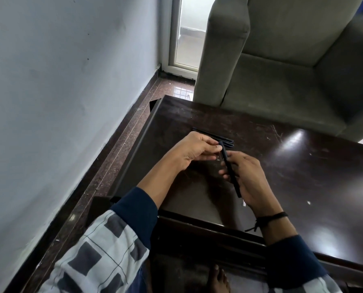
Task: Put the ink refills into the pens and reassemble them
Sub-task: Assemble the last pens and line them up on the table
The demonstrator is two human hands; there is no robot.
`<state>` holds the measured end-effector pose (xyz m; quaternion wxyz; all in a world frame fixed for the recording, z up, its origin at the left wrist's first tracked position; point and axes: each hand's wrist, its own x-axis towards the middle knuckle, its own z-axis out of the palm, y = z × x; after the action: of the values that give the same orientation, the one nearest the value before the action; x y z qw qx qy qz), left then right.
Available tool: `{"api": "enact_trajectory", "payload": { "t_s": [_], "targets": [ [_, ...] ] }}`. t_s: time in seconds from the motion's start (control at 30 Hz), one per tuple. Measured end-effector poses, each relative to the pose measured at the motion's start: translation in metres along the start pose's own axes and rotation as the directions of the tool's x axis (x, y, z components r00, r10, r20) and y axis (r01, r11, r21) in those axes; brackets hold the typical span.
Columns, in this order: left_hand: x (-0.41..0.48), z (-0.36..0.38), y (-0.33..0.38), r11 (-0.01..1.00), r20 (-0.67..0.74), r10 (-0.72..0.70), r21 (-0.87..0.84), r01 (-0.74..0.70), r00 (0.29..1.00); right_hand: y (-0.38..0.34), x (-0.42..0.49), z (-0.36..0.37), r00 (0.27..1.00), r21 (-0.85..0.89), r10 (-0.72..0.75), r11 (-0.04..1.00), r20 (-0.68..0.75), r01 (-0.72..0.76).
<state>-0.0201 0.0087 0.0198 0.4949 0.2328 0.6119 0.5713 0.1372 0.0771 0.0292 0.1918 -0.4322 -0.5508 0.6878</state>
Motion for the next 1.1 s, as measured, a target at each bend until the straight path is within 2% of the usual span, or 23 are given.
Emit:
{"api": "enact_trajectory", "payload": {
  "t_s": [0.2,0.4,0.57,0.63,0.77,1.0,1.1],
  "targets": [
    [0.003,-0.002,-0.003,1.0,-0.045,0.012,-0.014,-0.013,0.999,-0.004,0.006,0.005,0.999,-0.02,0.015,1.0,0.044,-0.015],
    [0.004,-0.001,-0.004,0.995,-0.067,0.024,-0.1,-0.03,0.997,0.001,0.011,0.003,0.991,-0.12,-0.118,0.985,0.069,0.126],
    [0.004,0.002,-0.006,0.991,-0.064,0.013,-0.131,-0.021,0.998,0.002,0.012,0.005,0.99,-0.195,-0.134,0.971,0.053,0.142],
    [0.003,0.004,-0.007,0.992,-0.065,-0.004,-0.122,-0.004,0.998,0.004,0.011,0.007,0.986,-0.293,-0.164,0.942,0.032,0.166],
    [0.003,0.005,-0.007,0.99,-0.064,-0.024,-0.138,0.015,0.998,0.006,0.006,0.011,0.962,-0.529,-0.274,0.814,0.018,0.241],
    [0.0,0.006,-0.005,0.986,-0.086,-0.026,-0.166,0.011,0.996,0.009,0.007,0.008,0.955,-0.529,-0.296,0.809,0.009,0.255],
    [0.0,0.006,-0.004,0.987,-0.102,-0.033,-0.161,0.016,0.994,0.012,0.011,0.007,0.966,-0.512,-0.257,0.826,0.03,0.236]
  ]
}}
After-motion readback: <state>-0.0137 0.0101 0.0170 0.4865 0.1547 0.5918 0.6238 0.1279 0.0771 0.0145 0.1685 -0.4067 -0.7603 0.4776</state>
